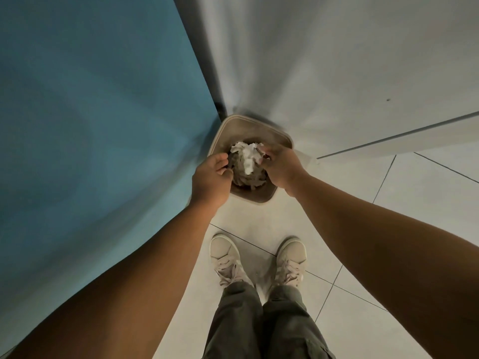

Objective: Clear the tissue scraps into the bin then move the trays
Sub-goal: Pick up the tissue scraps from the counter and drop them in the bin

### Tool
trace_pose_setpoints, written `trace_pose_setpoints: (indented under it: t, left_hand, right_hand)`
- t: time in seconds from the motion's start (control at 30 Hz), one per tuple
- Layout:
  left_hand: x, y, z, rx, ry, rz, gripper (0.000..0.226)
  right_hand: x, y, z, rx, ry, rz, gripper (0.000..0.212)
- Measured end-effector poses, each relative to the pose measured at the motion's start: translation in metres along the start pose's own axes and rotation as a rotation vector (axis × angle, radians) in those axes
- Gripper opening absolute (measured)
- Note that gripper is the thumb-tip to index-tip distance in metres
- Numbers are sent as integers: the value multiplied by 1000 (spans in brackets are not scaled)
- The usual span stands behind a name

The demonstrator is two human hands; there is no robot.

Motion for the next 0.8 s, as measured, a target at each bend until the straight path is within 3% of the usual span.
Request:
trace_pose_setpoints:
  t: [0.2,0.43,0.8]
  left_hand:
    - [-18,-51,-40,39,-18,-7,36]
    - [-42,-152,-137,142,-11,115,35]
    - [-114,-299,-345,415,-189,263,42]
  right_hand:
    - [-33,37,-59,-9,7,-74,35]
    - [-71,120,-187,-129,-33,-189,36]
    - [-120,280,-382,-574,-64,-396,36]
Point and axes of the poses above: each hand's wrist, its own z-axis towards the middle knuckle, its own x-axis out of the palm, y = z × x, the point moved 3 cm from there along z, towards the middle knuckle, and after that the axes turned 8 degrees about y, right-handed, at the moved point
